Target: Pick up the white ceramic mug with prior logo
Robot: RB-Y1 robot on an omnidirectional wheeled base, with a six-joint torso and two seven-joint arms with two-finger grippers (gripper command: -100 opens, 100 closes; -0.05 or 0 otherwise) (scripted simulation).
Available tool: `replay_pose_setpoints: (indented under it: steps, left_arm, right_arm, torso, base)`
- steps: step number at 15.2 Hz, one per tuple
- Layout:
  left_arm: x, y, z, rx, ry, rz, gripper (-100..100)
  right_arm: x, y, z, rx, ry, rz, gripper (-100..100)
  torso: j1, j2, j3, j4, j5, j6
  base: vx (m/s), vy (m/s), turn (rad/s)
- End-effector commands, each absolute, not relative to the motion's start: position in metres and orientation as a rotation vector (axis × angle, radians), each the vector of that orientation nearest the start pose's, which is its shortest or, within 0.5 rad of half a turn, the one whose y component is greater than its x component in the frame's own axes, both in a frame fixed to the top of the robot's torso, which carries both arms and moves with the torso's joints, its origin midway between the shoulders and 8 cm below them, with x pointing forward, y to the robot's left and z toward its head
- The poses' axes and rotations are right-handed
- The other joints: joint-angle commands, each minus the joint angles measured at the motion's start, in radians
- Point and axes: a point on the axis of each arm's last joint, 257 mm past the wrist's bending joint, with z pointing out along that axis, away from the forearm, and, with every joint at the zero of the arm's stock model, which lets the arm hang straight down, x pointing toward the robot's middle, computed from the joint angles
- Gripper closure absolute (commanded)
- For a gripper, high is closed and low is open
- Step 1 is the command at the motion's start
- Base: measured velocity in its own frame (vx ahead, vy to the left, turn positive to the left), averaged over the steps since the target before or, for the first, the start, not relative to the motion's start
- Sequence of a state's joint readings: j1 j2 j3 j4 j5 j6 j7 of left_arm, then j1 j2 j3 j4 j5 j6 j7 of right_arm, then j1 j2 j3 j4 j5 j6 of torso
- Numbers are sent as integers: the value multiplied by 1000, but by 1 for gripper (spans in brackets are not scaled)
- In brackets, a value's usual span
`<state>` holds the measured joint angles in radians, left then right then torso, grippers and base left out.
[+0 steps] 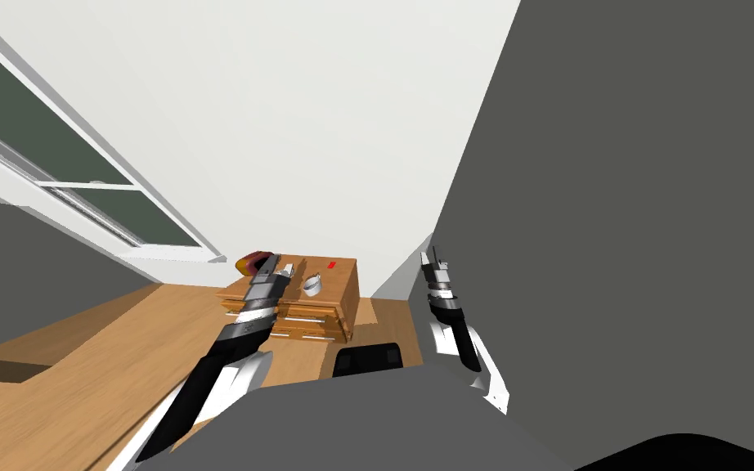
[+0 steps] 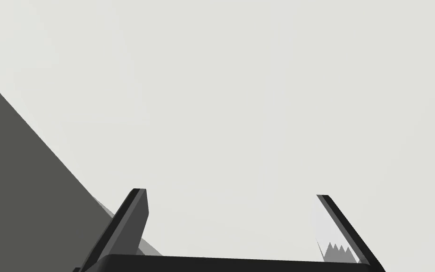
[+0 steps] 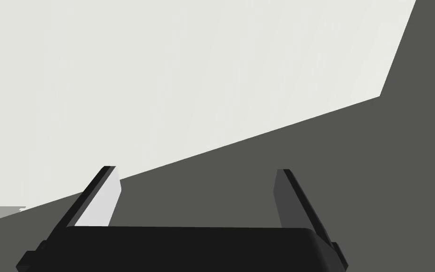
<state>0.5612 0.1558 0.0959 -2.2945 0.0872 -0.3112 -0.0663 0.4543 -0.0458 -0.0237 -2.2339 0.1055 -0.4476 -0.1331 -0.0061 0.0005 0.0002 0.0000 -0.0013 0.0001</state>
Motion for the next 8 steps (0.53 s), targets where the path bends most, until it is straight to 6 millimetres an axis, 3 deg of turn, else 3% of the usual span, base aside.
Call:
replay_pose_setpoints:
  steps: [1, 8]
  left_arm:
    - [364, 329, -40, -776, 915, -1088, -100]
    - [374, 352, -83, -877, 1053, -997, -100]
  right_arm:
    - [366, -271, 8, 660, 715, 1333, 0]
    - [366, -271, 8, 660, 715, 1333, 0]
  torso:
    - [0, 0, 0, 0, 0, 0]
    - [2, -2, -1, 0, 0, 0]
  base:
    - [3, -75, -39]
    - [17, -65, -38]
